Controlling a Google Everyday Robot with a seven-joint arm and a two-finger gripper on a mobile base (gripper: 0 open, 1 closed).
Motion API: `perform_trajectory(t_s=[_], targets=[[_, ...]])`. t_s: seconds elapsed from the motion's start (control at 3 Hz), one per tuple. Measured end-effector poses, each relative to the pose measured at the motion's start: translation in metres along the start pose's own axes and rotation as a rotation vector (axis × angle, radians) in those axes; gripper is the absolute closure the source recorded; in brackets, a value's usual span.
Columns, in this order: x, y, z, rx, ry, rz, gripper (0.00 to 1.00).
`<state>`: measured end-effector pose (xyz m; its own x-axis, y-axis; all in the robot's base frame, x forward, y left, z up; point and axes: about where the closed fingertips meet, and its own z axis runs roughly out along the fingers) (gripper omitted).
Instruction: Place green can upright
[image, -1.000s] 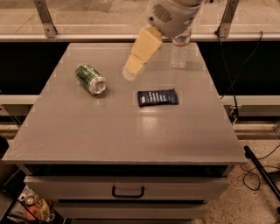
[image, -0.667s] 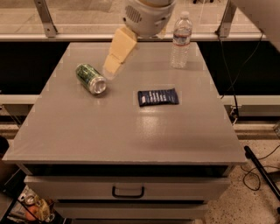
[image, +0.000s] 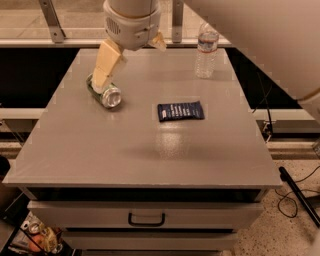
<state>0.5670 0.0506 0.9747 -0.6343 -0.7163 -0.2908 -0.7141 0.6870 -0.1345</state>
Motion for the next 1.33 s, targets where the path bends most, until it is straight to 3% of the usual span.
perform_trajectory(t_s=[0.67, 1.33], targets=[[-0.053, 0.005, 0.03, -0.018, 0.032, -0.015, 0.0], [-0.088, 0.005, 0.08, -0.025, 0.094, 0.026, 0.0]])
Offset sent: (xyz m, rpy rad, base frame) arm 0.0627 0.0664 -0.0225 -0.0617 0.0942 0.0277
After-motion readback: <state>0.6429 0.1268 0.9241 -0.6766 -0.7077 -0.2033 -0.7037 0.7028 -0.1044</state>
